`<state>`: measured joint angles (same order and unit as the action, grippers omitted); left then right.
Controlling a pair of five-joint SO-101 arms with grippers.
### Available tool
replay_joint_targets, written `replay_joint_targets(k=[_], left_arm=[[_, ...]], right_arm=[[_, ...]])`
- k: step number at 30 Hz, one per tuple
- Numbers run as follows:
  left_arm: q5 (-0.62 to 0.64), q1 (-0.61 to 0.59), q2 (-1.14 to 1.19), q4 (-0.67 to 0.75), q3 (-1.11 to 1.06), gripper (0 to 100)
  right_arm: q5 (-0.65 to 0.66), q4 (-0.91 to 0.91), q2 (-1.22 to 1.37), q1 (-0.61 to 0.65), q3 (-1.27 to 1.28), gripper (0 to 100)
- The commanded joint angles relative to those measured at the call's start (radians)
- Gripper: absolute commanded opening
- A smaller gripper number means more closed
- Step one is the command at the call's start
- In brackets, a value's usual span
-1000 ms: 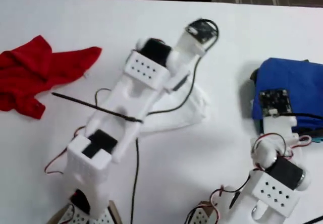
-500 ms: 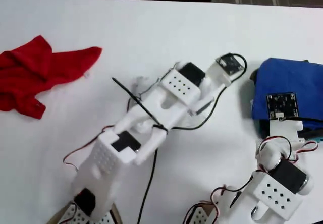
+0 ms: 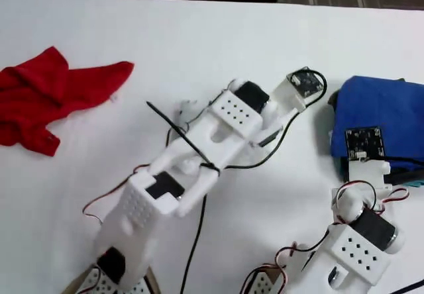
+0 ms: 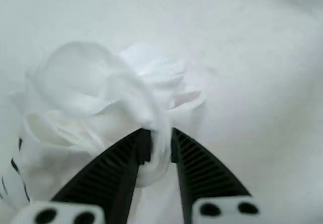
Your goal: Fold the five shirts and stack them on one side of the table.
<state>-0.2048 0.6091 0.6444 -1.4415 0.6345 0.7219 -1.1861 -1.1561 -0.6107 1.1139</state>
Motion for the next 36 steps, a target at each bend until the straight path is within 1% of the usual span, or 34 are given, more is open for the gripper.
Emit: replay_joint_targets(k=[1,3,6,9,11,15,18,22,27,30,36], left_arm=[[-0.043,-0.048,-0.025,-0.060,0.114,20],[-0.044,-0.083,-0.025,-0.114,0.193,23],[-0.046,-0.152,-0.025,-0.201,0.361,23],[-0.046,-0.250,-0.020,-0.279,0.535,23],[-0.046,-0.330,-0.012,-0.322,0.598,23],[-0.046,-0.486,-0.012,-0.330,0.515,23],[-0.046,-0.577,-0.012,-0.301,0.435,22],[-0.051,-0.672,-0.012,-0.258,0.372,23],[-0.046,-0.763,-0.012,-0.227,0.285,23],[-0.046,-0.802,-0.012,-0.187,0.202,23],[-0.051,-0.888,-0.012,-0.020,0.038,23]], right_arm=[[0.002,0.024,-0.013,0.030,0.000,14.8],[-0.002,0.018,-0.012,0.059,0.008,14.8],[-0.003,0.024,-0.012,0.094,0.028,14.8],[-0.031,0.024,-0.010,0.130,0.034,14.8],[-0.058,0.027,-0.010,0.163,0.020,14.8],[-0.106,0.036,0.018,0.315,-0.068,14.8],[-0.164,0.035,0.145,0.453,-0.204,14.8],[-0.235,0.021,0.467,0.605,-0.456,14.8],[-0.250,-0.064,0.918,0.803,-0.818,14.8],[-0.269,-0.102,1.130,0.883,-1.040,14.8],[-0.270,-0.186,1.417,0.995,-1.439,14.8]])
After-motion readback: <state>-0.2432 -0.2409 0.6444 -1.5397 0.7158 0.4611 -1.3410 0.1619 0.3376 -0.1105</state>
